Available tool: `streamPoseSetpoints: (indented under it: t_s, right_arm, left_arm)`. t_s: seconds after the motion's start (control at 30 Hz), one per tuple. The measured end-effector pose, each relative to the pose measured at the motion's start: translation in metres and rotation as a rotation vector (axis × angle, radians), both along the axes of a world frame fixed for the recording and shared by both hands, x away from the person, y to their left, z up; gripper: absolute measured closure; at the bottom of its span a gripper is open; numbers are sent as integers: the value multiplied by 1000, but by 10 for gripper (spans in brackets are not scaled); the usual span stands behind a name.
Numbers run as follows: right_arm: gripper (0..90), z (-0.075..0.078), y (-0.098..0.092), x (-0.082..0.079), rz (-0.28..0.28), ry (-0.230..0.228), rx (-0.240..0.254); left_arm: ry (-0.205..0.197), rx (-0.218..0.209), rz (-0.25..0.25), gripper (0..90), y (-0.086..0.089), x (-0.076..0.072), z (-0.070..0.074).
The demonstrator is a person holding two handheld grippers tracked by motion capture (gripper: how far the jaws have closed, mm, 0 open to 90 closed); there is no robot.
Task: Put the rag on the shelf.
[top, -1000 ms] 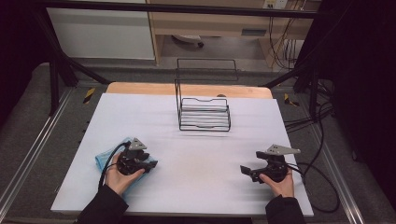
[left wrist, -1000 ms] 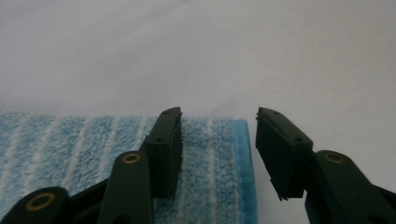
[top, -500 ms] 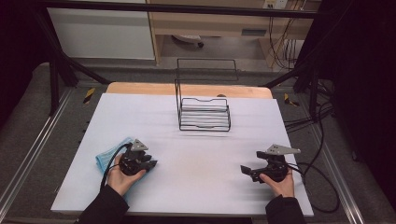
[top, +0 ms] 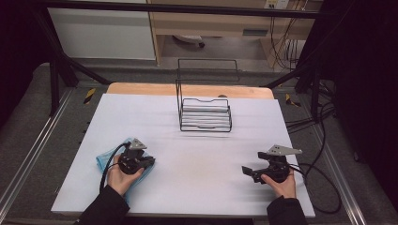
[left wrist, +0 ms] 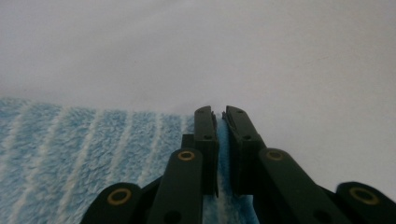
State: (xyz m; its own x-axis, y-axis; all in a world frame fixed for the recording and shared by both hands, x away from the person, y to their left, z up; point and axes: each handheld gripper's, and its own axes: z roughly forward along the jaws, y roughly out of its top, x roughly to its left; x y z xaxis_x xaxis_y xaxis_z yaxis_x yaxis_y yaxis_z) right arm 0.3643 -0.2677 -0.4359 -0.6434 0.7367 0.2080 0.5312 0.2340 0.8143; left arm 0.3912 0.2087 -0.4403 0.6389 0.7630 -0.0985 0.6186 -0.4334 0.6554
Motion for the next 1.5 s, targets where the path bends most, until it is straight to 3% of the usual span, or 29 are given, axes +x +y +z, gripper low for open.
streamPoseSetpoints:
  t_s: [0.17,0.5,0.83,1.13,1.5]
  right_arm:
    - [7,0,0,0,-1,1,3]
    - [7,0,0,0,0,1,3]
    - [8,0,0,0,2,1,2]
    - [8,0,0,0,3,3,-1]
    - [8,0,0,-1,-1,5,3]
  left_arm:
    - [-10,-35,-25,840,3,-2,3]
    - [-40,-83,-98,842,-7,-11,10]
    - [-42,-118,-184,841,-33,-23,11]
    - [-54,-148,-224,840,-55,-29,13]
    - [-73,-133,-264,840,-88,-28,16]
